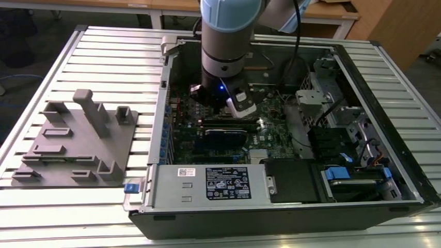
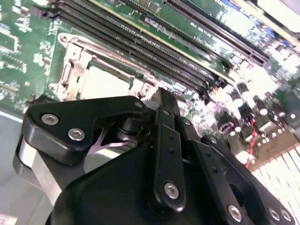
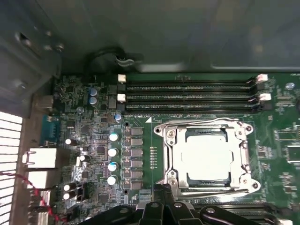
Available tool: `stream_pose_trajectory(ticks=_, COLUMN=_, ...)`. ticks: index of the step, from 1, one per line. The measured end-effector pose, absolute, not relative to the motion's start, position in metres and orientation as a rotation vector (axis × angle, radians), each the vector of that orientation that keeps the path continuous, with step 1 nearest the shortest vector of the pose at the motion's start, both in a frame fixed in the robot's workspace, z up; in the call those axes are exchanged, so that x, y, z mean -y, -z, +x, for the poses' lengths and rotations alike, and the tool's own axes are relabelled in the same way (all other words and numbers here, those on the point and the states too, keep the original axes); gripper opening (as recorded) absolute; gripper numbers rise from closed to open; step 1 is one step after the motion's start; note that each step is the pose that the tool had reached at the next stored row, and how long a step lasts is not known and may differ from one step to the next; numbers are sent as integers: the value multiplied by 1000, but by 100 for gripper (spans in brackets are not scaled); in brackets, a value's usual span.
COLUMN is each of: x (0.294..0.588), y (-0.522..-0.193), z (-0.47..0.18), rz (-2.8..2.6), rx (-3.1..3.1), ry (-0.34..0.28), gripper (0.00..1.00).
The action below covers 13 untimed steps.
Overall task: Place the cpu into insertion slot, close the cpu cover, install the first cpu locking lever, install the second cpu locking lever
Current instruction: 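Install the second cpu locking lever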
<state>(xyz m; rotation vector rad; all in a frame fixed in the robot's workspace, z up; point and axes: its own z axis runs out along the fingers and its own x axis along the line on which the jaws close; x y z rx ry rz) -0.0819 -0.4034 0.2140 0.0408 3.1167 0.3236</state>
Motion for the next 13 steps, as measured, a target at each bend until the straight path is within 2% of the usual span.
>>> stream_pose_trajectory(ticks=4, x=403, y=-221, z=-82, rz=41, rx=-3117, ry=-314, gripper=10)
stream_pose_trajectory(ticks=13, x=398, y=-222, z=-82, rz=93, rx=-3119, ry=-250, gripper=10)
